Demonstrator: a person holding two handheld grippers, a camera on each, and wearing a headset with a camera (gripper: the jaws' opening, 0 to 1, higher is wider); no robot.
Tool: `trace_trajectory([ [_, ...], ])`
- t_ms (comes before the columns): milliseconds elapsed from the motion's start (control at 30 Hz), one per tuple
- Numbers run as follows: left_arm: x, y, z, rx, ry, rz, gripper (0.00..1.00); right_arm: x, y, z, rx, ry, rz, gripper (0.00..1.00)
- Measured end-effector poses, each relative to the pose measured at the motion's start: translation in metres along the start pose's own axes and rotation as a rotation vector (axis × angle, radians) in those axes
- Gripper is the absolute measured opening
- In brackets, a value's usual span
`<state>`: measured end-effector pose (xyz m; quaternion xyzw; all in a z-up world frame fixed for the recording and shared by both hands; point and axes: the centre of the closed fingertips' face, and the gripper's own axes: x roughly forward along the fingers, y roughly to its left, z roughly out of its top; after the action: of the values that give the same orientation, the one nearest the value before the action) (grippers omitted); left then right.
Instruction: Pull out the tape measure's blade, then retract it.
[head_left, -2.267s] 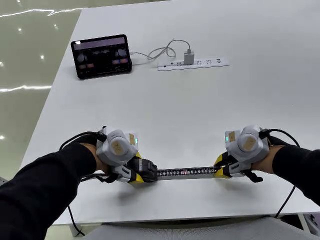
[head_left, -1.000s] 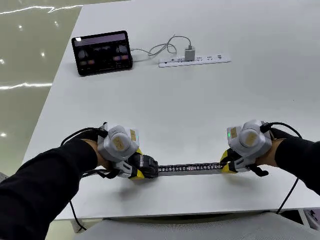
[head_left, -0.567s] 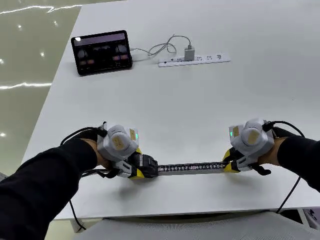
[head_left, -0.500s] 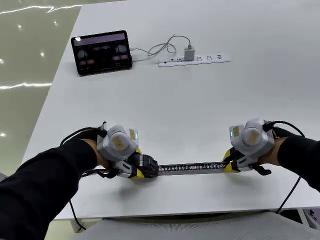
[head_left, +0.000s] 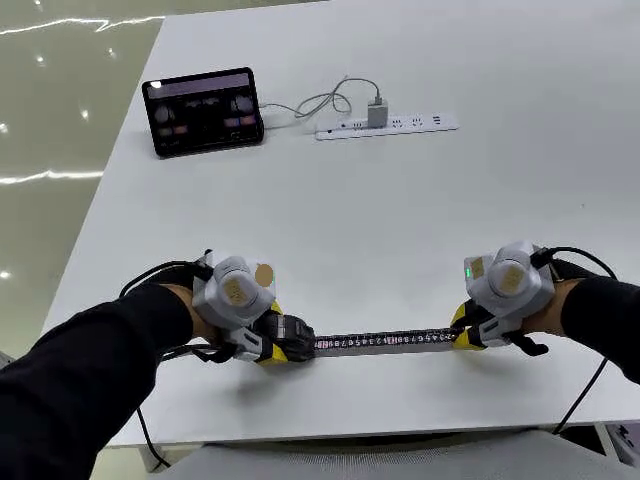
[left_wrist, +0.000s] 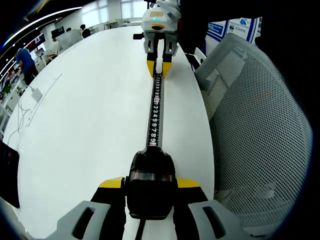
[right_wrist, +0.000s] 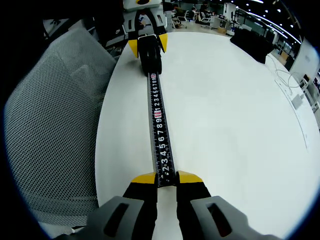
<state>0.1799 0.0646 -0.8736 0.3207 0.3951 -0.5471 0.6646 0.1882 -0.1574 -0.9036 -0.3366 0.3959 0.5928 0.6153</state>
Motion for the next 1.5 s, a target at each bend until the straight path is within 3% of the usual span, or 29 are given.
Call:
trace_trajectory([
  [800,0.0,0.0,0.001,0.001,0.003,-0.001,0.32,-0.015,-0.001,-0.017,0.031,0.006,-0.011,0.08],
  [1500,-0.001,-0.001,0.002,-0.005,0.003,0.0,0.32,-0.018,-0.003,-0.022,0.036,0.008,-0.008,0.09],
])
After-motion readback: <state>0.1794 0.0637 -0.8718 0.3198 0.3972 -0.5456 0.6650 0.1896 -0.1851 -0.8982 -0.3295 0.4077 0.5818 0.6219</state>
